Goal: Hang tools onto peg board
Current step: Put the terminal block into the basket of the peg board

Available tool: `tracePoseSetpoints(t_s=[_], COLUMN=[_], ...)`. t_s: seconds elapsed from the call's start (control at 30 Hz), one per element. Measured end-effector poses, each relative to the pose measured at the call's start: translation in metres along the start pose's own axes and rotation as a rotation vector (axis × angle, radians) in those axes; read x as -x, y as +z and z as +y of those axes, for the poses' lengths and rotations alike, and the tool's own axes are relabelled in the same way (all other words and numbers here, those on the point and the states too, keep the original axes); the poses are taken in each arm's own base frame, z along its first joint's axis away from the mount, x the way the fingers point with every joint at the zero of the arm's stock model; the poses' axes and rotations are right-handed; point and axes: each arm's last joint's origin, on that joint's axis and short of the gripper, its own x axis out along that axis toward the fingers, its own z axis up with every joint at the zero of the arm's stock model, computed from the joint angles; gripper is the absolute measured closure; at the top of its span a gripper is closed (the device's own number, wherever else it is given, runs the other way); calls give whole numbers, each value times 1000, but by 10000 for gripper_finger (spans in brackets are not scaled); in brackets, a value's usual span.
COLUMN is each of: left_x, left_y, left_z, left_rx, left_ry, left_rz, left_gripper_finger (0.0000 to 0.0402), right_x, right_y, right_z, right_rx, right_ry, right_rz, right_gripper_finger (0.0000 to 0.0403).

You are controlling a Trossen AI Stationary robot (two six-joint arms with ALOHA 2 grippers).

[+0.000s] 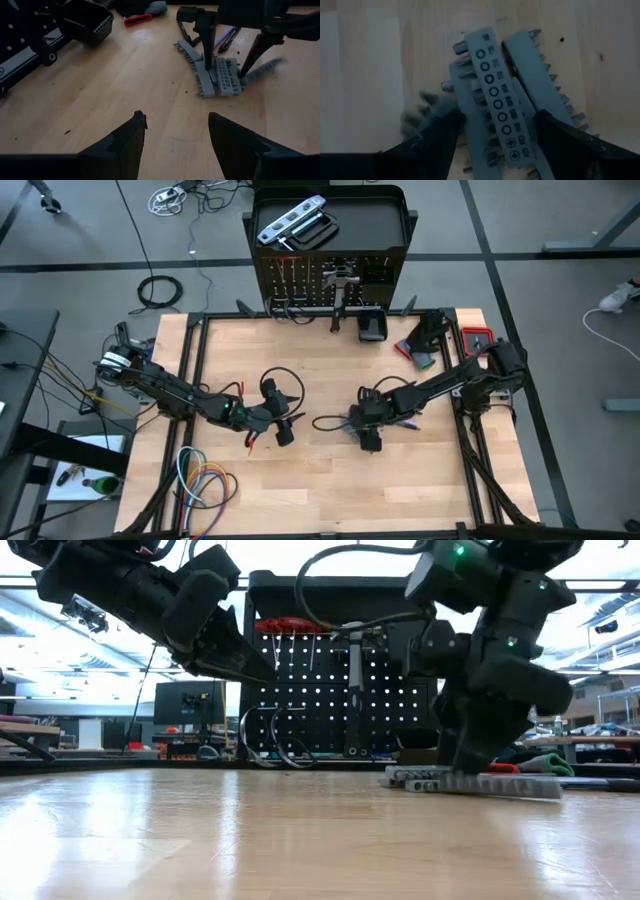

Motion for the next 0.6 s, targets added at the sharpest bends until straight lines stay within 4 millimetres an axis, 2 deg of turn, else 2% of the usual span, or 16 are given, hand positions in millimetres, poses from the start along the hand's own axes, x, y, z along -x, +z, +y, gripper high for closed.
tracePoseSetpoints(t_s=[0.1, 0.3, 0.6], left_x=[0, 0, 0], left_y=[0, 0, 0], left_z=[0, 0, 0], left_rx=[-1, -1, 1], left_ry=[1, 0, 0], left_rz=[1, 2, 2], left_gripper_finger=[184, 184, 184], right_x=[-9, 0, 42], right_y=[-2, -2, 1], right_z=[-1, -1, -13], right_rx=[5, 7, -36], right_ry=[-31, -52, -178], right_rz=[30, -2, -118], right_gripper_finger=[166, 299, 296])
